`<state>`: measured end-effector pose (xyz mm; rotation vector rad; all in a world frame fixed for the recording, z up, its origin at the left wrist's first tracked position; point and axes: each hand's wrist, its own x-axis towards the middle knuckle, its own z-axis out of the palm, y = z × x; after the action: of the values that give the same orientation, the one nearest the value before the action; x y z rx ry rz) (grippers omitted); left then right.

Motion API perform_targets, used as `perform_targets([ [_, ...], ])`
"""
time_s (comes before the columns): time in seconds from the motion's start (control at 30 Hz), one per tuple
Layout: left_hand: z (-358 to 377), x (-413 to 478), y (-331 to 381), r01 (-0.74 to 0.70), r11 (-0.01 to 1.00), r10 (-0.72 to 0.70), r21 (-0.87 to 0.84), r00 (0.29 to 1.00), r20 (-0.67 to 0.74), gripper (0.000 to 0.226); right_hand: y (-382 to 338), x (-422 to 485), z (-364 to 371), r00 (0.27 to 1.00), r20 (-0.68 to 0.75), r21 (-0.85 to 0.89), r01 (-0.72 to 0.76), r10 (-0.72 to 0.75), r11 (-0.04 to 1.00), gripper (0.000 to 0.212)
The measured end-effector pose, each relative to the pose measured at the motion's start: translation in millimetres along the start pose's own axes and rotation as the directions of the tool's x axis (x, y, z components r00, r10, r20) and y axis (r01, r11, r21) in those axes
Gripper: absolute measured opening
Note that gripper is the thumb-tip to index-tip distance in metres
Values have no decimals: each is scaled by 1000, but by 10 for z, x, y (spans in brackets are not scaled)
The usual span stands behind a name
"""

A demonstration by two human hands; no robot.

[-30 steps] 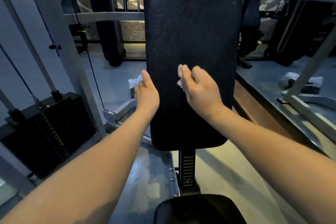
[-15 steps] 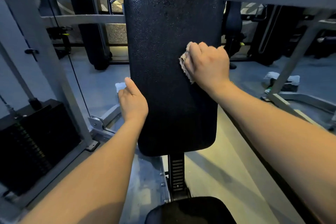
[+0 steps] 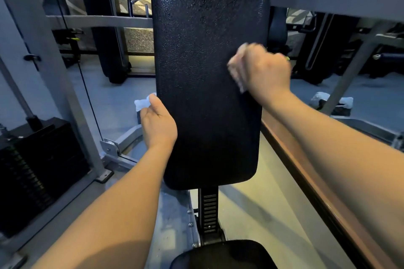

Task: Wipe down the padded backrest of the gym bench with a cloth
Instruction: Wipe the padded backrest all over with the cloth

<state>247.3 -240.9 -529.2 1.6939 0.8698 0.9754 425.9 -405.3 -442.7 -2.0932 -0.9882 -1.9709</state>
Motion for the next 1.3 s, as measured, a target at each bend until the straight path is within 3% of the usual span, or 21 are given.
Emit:
perform_targets([
  [0.07,0,-7,0,8,1000,-8,7,1000,-5,59,-1,-14,41,974,-1,-60,-226,226,972,26],
  [0.2,7,0,-17,4,1000,-4,16,1000,-6,56,-178,-255,59,978,24,-4,-209,209,978,32],
  [0.3,20,3,-26,4,1000,-4,14,1000,-15,54,-265,-192,-39,961,59,50,-274,271,960,42],
  [0.33,24,6,-27,3,1000,-3,17,1000,-19,54,-355,-232,-61,972,71,74,-228,223,971,46],
  [0.43,16,7,-19,1,1000,0,30,1000,-25,55,-618,-427,-80,978,62,161,186,-198,969,45],
  [0.5,9,11,-20,2,1000,-2,20,1000,-25,55,-487,-268,-31,962,14,135,270,-274,954,33],
  [0.53,13,15,-28,5,1000,-5,11,1000,-24,54,-370,-137,-7,978,-3,83,210,-210,974,32],
  [0.6,24,28,-50,0,1000,0,0,999,-32,59,-135,117,14,996,14,4,-90,90,996,37],
  [0.67,42,54,-84,-18,1000,18,-5,999,-52,69,-166,205,13,919,106,8,-382,379,924,42],
  [0.7,49,66,-99,-25,1000,24,-11,998,-59,72,-272,174,23,906,101,25,-415,410,910,41],
  [0.73,56,79,-112,-28,999,27,-18,998,-65,74,-411,136,23,928,80,51,-369,365,928,36],
  [0.8,67,101,-135,-37,999,34,-33,997,-72,75,-627,-35,28,1000,2,124,4,-4,992,25],
  [0.83,71,102,-140,-38,999,36,-36,997,-73,76,-607,-106,67,977,-30,143,211,-209,967,19],
  [0.87,76,105,-145,-38,999,35,-37,997,-75,76,-498,-75,96,948,-43,149,317,-314,937,16],
  [0.9,83,107,-147,-37,999,34,-35,996,-77,76,-354,24,121,953,-40,146,301,-299,942,16],
  [0.97,87,115,-150,-34,999,32,-27,996,-80,76,-107,295,101,998,-28,90,54,-52,994,23],
  [1.03,82,108,-144,-35,999,34,-14,996,-81,74,-83,344,118,995,18,5,-103,103,995,26],
  [1.13,75,89,-120,-64,998,65,17,993,-103,68,-197,223,131,993,11,1,-119,119,993,26],
  [1.3,24,108,-39,-166,981,185,100,955,-231,44,-144,201,21,995,86,2,-53,53,999,43],
])
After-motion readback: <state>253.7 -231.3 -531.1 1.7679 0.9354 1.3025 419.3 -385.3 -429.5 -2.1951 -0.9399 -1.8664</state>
